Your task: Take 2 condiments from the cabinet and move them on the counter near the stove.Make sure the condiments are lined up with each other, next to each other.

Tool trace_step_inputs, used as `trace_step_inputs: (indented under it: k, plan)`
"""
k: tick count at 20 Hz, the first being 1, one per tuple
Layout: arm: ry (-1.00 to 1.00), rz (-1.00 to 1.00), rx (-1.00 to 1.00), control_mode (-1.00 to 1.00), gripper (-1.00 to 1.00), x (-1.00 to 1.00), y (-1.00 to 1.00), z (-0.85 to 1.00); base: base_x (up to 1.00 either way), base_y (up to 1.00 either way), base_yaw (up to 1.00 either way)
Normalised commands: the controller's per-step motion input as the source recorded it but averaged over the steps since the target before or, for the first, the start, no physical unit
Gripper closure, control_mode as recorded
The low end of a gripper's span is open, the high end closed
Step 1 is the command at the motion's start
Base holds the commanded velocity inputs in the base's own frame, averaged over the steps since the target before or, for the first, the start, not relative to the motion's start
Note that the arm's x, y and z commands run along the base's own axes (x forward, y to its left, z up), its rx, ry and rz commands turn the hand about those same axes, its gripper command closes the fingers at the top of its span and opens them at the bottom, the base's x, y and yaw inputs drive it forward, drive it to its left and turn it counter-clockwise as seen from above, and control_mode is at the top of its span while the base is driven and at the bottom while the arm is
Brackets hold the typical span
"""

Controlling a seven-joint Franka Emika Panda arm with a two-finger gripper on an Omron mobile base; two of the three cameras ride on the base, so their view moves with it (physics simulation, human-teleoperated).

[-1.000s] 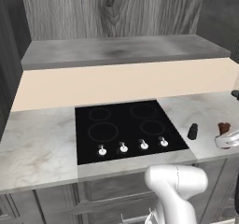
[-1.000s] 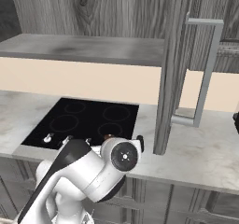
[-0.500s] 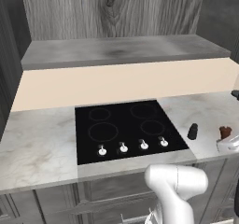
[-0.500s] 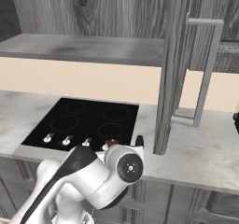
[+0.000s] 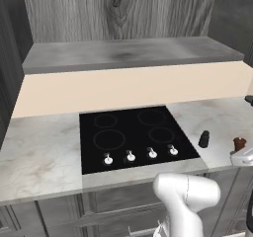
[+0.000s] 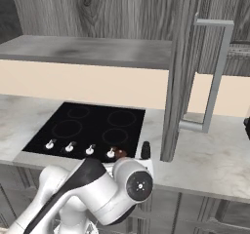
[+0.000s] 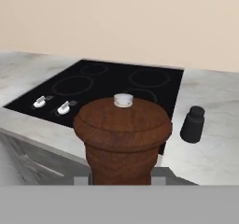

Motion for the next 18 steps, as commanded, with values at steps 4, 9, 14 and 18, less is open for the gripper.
trace_step_inputs:
  k: [4, 9, 14, 18]
  plan:
    - [0.0, 0.04, 0.0, -1.0, 1.0, 0.0, -0.11, -0.08, 0.0, 0.0, 0.0]
    - [0.0, 0.06, 0.0, -1.0, 1.0, 0.0, -0.17, -0.07, 0.0, 0.0, 0.0]
    - [0.0, 0.11, 0.0, -1.0, 1.0, 0.0, -0.19, -0.06, 0.0, 0.0, 0.0]
    - [0.0, 0.1, 0.0, -1.0, 1.0, 0.02, -0.16, -0.07, 0.0, 0.0, 0.0]
